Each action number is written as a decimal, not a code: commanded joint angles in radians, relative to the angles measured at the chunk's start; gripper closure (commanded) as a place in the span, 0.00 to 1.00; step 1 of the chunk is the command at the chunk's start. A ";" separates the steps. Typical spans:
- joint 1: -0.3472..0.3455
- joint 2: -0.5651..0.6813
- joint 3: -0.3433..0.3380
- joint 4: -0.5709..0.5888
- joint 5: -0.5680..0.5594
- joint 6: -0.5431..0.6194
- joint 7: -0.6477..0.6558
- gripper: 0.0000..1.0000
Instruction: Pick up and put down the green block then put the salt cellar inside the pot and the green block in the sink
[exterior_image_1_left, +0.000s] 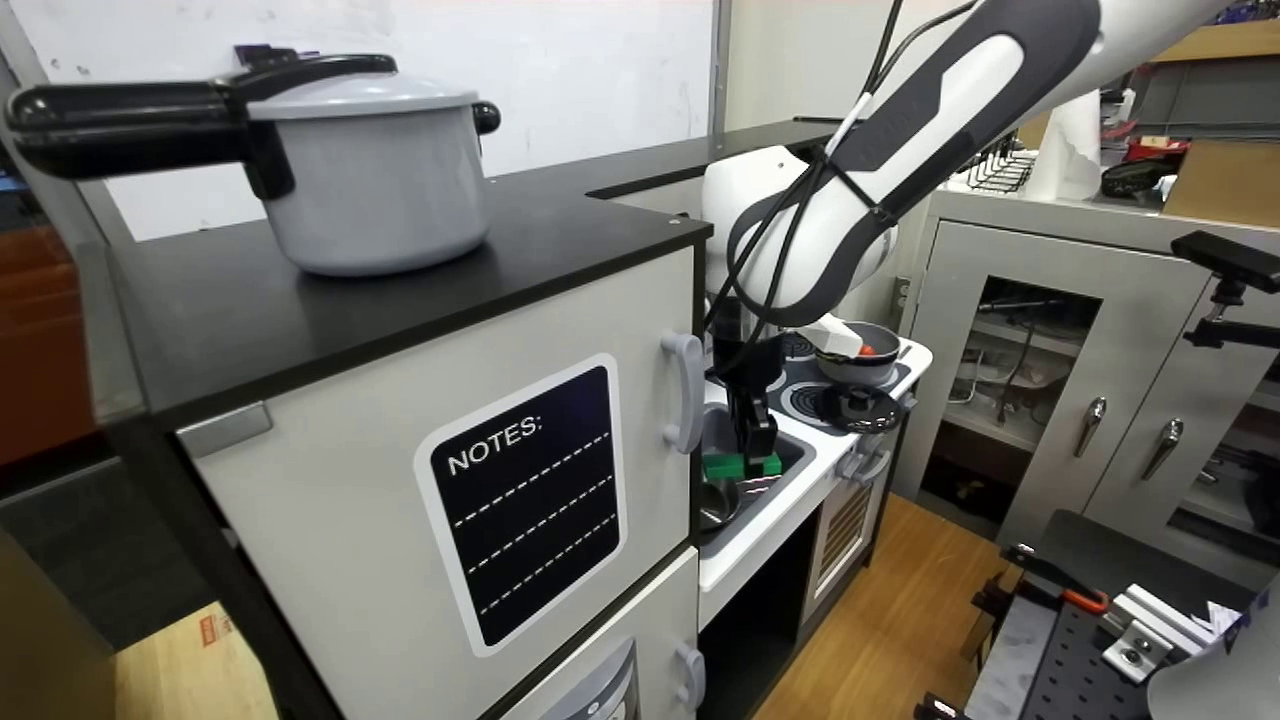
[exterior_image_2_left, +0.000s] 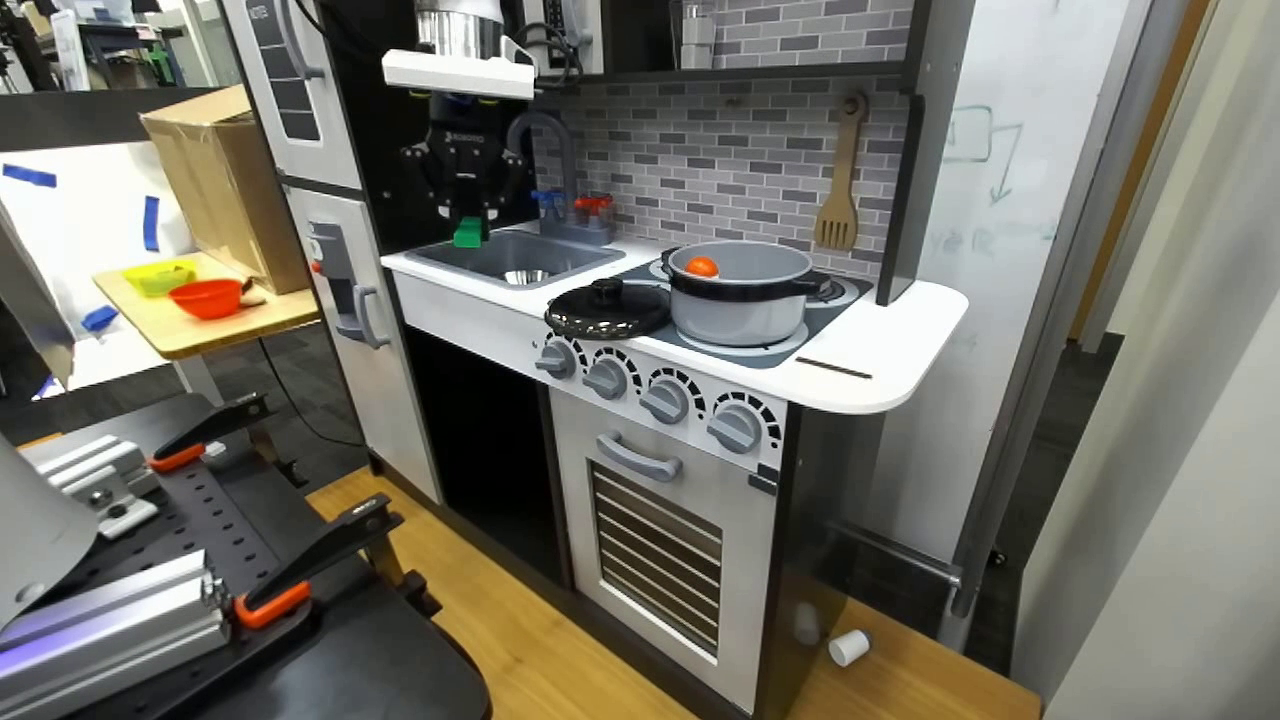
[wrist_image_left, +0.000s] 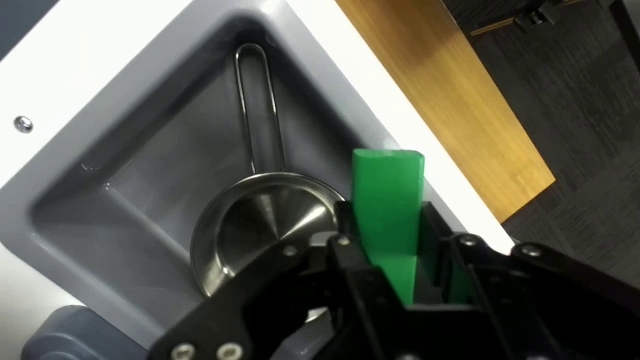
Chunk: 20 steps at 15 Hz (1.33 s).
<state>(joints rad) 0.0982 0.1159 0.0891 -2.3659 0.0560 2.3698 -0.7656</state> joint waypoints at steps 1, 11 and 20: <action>0.002 0.062 0.012 0.067 -0.115 0.034 0.041 0.90; 0.029 0.097 0.047 0.091 -0.341 0.094 0.159 0.59; 0.018 0.083 0.045 0.071 -0.393 0.122 0.214 0.00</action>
<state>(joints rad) 0.1278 0.1589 0.1369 -2.3571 -0.3108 2.4656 -0.5420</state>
